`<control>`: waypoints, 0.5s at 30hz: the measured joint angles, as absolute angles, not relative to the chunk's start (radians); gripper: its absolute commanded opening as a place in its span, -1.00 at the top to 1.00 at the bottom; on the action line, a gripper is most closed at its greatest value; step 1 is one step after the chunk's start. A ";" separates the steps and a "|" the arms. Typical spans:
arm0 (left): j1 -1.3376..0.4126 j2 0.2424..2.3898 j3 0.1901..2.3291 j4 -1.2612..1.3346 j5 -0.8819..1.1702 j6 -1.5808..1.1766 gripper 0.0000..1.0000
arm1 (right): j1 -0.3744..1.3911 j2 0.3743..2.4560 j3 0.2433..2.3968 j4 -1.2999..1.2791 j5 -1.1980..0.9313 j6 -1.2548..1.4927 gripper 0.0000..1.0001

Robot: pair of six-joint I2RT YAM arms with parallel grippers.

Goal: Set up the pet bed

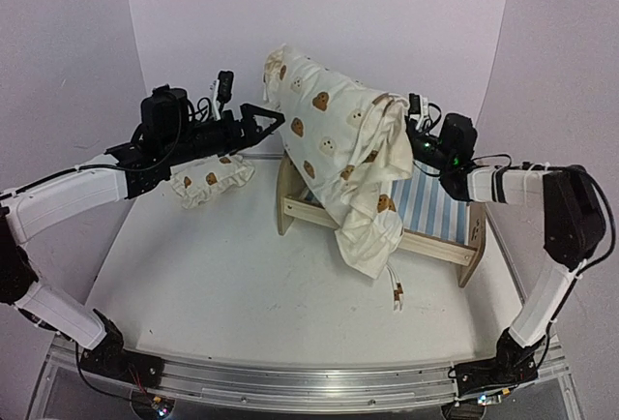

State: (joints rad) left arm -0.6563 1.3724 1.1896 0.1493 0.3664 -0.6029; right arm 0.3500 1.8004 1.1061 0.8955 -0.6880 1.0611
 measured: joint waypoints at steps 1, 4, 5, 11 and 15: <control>-0.656 1.390 1.196 0.153 0.367 -0.604 -0.99 | 0.348 1.760 1.110 0.785 -0.675 0.991 -0.43; -0.656 1.418 1.197 0.155 0.365 -0.604 -0.99 | 0.356 1.633 1.185 0.387 -0.599 0.758 -0.73; -0.656 1.422 1.197 0.155 0.365 -0.604 -0.99 | 0.358 1.608 1.219 0.286 -0.569 0.701 -0.83; -0.656 1.478 1.237 0.158 0.392 -0.611 -0.99 | 0.366 1.526 1.486 -0.332 -0.351 0.369 -0.96; -0.656 1.538 1.281 0.158 0.424 -0.614 -0.99 | 0.384 1.527 1.637 -0.608 -0.253 0.258 -0.96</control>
State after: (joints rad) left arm -0.6559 1.5375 1.2812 0.1577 0.4236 -0.6136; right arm 0.3840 1.5269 1.6375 -0.6079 -0.2535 0.2584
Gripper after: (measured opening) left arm 0.994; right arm 0.983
